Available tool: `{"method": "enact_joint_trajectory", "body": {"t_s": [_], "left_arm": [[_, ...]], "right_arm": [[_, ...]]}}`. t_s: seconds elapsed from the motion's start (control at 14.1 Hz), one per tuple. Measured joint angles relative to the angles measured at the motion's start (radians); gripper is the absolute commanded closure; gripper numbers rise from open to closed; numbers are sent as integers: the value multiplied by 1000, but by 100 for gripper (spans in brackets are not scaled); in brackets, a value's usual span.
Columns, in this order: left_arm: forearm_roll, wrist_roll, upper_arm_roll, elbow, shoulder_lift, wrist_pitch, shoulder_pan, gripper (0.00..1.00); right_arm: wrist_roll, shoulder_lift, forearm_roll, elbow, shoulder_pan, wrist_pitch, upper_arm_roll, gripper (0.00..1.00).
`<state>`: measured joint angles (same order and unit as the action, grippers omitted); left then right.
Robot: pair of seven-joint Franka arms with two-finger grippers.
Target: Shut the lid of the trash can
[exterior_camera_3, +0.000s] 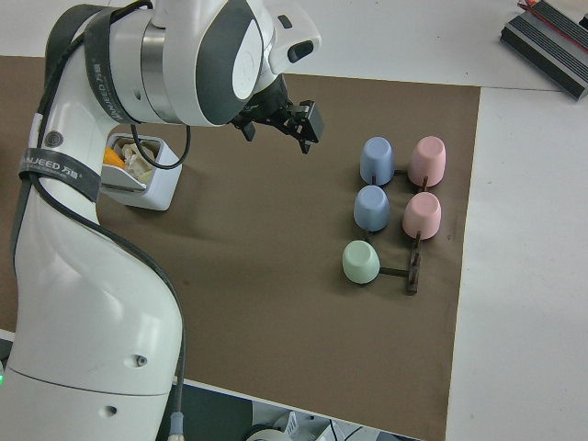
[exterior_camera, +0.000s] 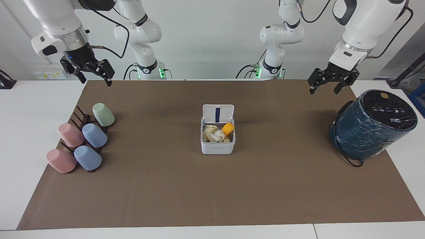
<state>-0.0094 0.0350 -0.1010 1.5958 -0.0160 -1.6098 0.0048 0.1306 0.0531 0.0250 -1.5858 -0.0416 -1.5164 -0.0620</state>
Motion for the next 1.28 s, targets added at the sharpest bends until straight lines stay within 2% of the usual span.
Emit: {"method": "enact_joint_trajectory", "body": {"t_s": [1.28], "left_arm": [[0,2,-12,2,0,-14,-15,0]], "right_arm": [[-6,0,0,0,-1,0,0,0]]}}
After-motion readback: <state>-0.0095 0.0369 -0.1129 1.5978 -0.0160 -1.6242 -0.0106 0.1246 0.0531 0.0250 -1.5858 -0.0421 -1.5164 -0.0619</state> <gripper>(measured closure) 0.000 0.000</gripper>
